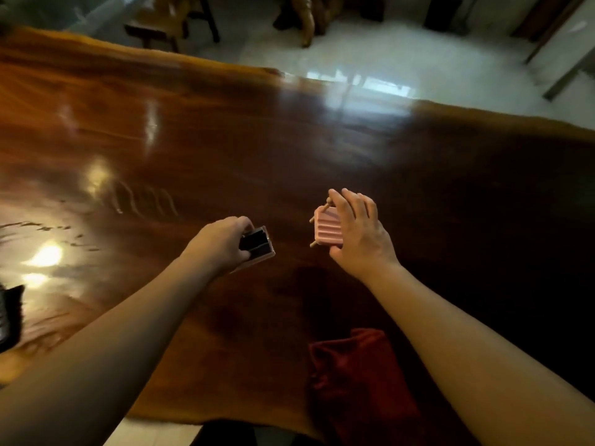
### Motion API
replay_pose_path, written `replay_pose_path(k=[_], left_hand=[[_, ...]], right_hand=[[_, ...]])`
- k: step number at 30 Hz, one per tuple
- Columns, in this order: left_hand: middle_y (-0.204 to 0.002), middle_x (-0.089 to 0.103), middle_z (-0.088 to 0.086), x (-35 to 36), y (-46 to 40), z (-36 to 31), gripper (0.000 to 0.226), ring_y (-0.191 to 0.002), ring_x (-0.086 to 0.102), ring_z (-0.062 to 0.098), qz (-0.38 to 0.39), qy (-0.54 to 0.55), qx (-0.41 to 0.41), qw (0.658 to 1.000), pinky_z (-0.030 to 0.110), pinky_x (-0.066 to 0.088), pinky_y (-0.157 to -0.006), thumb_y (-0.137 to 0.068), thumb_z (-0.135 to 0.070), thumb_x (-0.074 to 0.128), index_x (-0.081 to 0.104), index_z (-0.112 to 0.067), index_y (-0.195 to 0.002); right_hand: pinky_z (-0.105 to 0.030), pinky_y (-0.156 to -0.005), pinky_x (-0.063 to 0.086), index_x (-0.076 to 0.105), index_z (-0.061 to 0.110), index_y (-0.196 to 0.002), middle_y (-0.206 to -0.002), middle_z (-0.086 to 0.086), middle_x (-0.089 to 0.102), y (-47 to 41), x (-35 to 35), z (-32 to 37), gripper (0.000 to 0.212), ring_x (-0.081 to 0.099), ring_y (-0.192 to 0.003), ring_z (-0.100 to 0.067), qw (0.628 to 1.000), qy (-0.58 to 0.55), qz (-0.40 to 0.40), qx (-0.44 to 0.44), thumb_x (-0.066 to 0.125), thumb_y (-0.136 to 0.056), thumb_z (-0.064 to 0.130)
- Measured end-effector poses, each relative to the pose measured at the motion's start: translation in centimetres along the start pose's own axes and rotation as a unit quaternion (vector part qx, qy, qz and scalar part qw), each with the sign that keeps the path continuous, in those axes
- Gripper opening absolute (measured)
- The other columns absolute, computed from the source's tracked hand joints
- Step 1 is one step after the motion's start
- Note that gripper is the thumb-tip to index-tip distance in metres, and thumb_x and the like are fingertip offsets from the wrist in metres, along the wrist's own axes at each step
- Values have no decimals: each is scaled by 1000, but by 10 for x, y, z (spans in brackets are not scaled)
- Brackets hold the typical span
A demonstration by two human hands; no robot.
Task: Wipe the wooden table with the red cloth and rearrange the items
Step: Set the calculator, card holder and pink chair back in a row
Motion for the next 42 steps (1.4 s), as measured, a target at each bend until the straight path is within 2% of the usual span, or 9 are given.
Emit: replay_pose_path(k=[4,8,17,23,31,42], left_hand=[[-117,65,0,21,-17,-71,43,-91,57,13,9,-4,43,999,27,49,-79,-83,-24,78,58,-23,-122],[-118,65,-1,44,-30,-132,43,-100,63,17,27,-5,77,997,36,57,-89,-83,-25,79,59,-25,-122],[-121,63,-3,103,-58,-220,44,-106,62,17,72,-16,151,986,35,54,-92,-85,-21,78,60,-27,-125],[-120,62,-3,133,-66,-237,45,-107,61,17,110,-33,170,979,36,55,-89,-85,-19,77,60,-28,-126],[-118,60,-4,152,-70,-241,45,-106,58,17,106,-25,176,978,36,55,-85,-85,-19,77,60,-30,-125],[-126,58,-3,169,-71,-240,51,-116,54,19,99,-31,167,981,37,51,-88,-86,-20,76,57,-30,-132]], right_hand=[[-48,-97,50,17,25,-155,-151,-9,26,36,-10,-72,109,20,-139,-30,999,3,-8,51,85,-70,23],[-48,-95,52,17,24,-154,-144,-7,32,69,-11,-128,113,26,-135,-29,996,-1,-12,86,88,-66,23],[-48,-99,48,29,20,-146,-140,-5,40,118,5,-187,108,32,-132,-28,993,-20,5,118,91,-57,23],[-48,-106,40,27,20,-148,-142,-5,40,137,20,-192,108,32,-135,-29,992,-9,40,116,90,-60,24],[-49,-112,35,22,21,-151,-146,-6,38,141,34,-189,106,31,-138,-31,990,19,77,117,87,-67,21],[-56,-108,40,26,19,-151,-145,-10,38,144,42,-192,110,33,-136,-34,989,44,95,106,90,-62,18]])
Point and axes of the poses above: each hand's wrist, its own y-axis away from the middle knuckle, its own x-axis out of the palm, z = x × y, the point moved 2 cm from there along -y, towards the middle knuckle
